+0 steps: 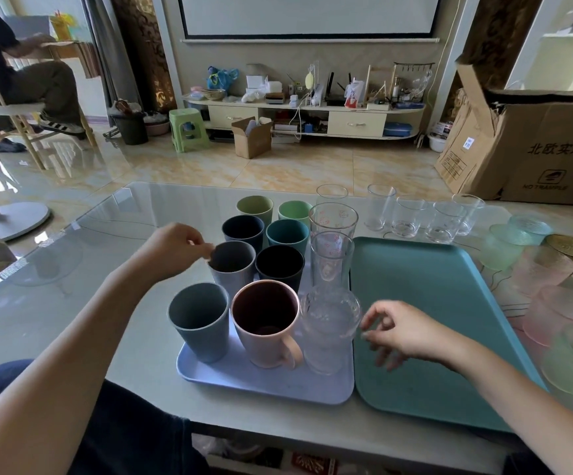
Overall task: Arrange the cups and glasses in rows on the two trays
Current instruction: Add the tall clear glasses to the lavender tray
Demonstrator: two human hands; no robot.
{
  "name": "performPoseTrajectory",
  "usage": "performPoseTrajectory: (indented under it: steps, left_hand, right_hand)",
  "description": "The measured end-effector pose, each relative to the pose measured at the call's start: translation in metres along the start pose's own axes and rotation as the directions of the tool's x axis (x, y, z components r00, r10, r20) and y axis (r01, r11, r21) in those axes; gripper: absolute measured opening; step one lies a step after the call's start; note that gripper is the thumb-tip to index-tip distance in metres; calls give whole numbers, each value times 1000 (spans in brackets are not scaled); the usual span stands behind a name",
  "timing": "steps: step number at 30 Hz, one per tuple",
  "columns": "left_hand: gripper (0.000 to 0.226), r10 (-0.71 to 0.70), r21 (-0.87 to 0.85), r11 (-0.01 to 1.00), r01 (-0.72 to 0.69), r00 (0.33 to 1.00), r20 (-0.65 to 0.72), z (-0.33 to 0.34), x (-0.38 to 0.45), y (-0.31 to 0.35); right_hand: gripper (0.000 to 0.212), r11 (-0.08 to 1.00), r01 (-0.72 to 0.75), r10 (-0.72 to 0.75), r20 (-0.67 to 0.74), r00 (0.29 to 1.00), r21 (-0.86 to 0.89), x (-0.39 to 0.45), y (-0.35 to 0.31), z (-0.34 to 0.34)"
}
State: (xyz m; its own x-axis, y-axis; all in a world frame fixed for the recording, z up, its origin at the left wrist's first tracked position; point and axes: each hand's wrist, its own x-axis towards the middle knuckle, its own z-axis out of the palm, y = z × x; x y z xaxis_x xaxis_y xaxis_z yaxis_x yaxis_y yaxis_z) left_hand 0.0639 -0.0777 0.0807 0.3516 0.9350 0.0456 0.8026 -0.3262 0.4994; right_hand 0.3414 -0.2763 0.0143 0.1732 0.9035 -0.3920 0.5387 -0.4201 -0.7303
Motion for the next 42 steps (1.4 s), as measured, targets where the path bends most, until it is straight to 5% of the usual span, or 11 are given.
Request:
performPoseTrajectory:
  steps: [2,5,8,11,18,23,27,31,39,42]
  left_hand:
    - [21,-133,-57,990,132,991,-20,2,2,-22]
    - [17,-327,-118,929,350,928,178,6,-4,-58]
    - [18,-367,-61,896,440,811,455,22,-20,-80]
    - [21,-337,-70,892,447,758,559,42,-30,-88]
    - [11,-285,-152,886,438,773,567,53,-30,-89]
    - [12,-269,-135,899,417,767,583,52,-26,-89]
    - [13,-283,-120,901,418,774,567,53,-23,-89]
    - [14,-278,-129,903,410,786,552,55,-20,-91]
    - [18,-311,-203,868,454,814,491,48,-4,-106]
    - [15,-336,-214,856,471,821,462,48,7,-114]
  right_hand:
    - [14,989,-137,142,109,984,-56,-2,0,4]
    - [27,951,-245,292,284,913,-189,-8,0,16]
    - [30,924,-283,360,335,871,-257,-13,-3,22]
    - [32,926,-289,360,335,871,-243,-17,-8,16]
    - [40,926,-338,377,420,825,-167,-31,-10,50]
    - [40,943,-331,322,157,934,33,-25,6,90]
    - [29,929,-312,322,-19,947,202,-23,19,115]
    - [25,770,-344,379,49,924,538,-29,9,120]
    - [30,730,-384,400,102,911,566,-9,-24,122]
    - [47,698,-444,434,161,886,562,4,-35,116]
